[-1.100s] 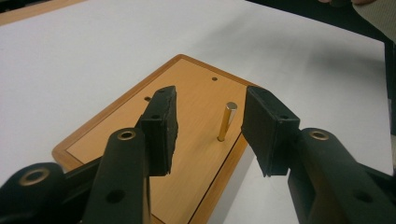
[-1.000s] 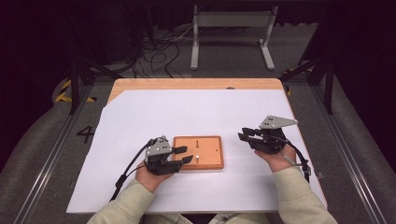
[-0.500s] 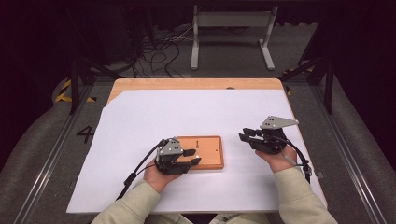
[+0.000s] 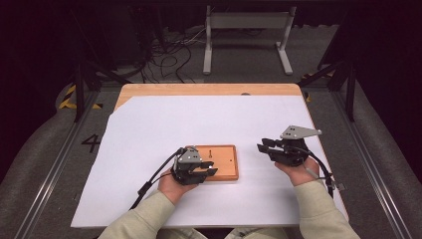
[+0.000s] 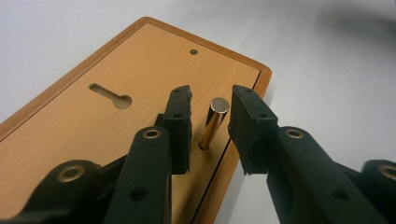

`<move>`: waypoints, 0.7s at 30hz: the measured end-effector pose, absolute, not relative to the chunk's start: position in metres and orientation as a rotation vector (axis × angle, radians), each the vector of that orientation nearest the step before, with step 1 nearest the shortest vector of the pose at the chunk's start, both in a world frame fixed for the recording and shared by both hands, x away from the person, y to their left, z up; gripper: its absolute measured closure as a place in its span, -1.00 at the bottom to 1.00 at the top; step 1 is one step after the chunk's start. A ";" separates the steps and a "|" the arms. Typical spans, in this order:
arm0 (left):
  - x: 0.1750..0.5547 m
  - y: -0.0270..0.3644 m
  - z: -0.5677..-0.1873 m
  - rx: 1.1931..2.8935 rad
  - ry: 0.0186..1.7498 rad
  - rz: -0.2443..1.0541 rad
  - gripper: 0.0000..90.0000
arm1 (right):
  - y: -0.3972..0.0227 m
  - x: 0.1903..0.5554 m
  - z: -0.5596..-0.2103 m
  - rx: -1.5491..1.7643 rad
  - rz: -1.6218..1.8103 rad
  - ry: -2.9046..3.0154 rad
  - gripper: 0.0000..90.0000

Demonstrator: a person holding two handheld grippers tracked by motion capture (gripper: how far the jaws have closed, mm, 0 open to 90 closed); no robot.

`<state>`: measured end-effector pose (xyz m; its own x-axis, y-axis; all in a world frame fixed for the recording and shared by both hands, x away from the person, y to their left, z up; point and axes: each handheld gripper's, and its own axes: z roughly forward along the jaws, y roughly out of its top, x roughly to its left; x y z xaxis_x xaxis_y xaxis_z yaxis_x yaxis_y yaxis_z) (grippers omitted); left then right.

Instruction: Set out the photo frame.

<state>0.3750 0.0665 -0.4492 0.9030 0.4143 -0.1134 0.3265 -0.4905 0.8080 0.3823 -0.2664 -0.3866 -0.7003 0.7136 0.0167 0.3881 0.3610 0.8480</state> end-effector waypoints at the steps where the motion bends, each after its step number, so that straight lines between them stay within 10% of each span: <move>1: 0.376 0.066 -0.450 2.133 0.524 0.118 0.60 | -0.267 0.382 -0.387 0.968 1.270 2.274 0.51; 21: 0.372 0.061 -0.451 2.187 0.452 0.220 0.86 | -0.268 0.381 -0.388 0.980 1.276 2.276 0.50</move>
<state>0.3721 0.0605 -0.4506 0.9187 0.3950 -0.0025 0.2421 -0.5580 0.7938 0.3814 -0.2675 -0.3877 -0.6986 0.7149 0.0289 0.3976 0.3543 0.8464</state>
